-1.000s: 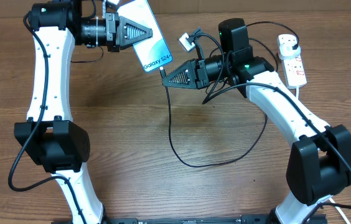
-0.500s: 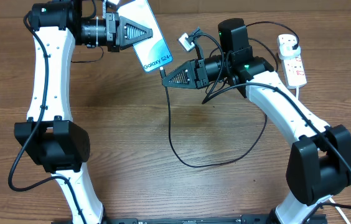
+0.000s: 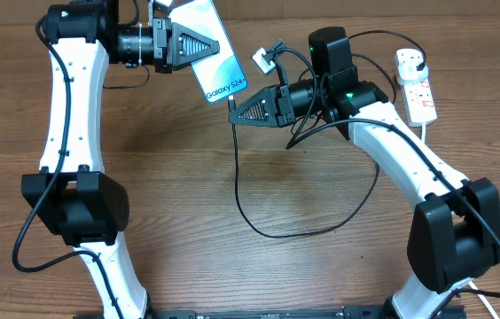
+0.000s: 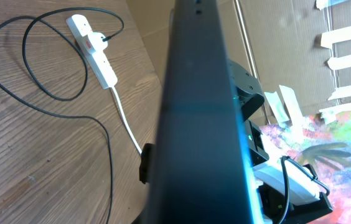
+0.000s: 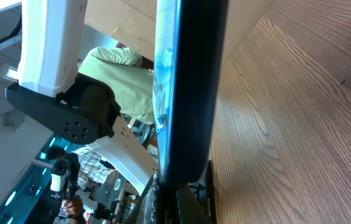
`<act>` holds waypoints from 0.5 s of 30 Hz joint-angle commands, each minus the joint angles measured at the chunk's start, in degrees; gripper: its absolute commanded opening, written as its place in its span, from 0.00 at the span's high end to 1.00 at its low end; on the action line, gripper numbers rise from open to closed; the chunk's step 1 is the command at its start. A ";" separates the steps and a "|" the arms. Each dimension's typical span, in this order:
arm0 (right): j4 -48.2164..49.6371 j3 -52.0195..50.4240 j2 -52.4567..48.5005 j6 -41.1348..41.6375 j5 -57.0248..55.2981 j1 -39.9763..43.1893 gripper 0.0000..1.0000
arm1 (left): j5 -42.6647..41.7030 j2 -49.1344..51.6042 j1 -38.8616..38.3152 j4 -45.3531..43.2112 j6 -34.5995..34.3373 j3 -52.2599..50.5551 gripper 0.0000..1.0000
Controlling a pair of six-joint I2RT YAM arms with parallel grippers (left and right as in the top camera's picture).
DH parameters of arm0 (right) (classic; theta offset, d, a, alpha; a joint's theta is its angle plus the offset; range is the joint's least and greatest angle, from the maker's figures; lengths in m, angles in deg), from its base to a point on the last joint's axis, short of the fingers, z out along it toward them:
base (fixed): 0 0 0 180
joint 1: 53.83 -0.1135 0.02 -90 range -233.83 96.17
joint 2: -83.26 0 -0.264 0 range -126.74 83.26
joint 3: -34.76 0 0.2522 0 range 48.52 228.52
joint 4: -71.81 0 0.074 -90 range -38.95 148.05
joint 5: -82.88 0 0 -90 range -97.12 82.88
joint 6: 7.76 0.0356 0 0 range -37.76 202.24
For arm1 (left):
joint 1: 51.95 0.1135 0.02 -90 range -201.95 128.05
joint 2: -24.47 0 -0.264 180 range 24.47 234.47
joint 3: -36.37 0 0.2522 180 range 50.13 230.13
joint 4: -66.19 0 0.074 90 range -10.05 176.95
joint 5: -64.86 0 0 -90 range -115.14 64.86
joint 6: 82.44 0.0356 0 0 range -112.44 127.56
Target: Plug charger to phone and switch on socket
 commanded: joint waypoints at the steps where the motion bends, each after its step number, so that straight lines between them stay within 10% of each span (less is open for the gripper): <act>1: 0.55 0.66 1.40 0.26 -2.05 0.15 0.96 | -3.28 -1.55 -1.42 0.20 1.31 0.48 0.96; 15: 0.13 0.66 1.40 0.24 -0.79 0.79 0.96 | -2.84 -1.55 -1.01 0.20 1.31 0.48 0.96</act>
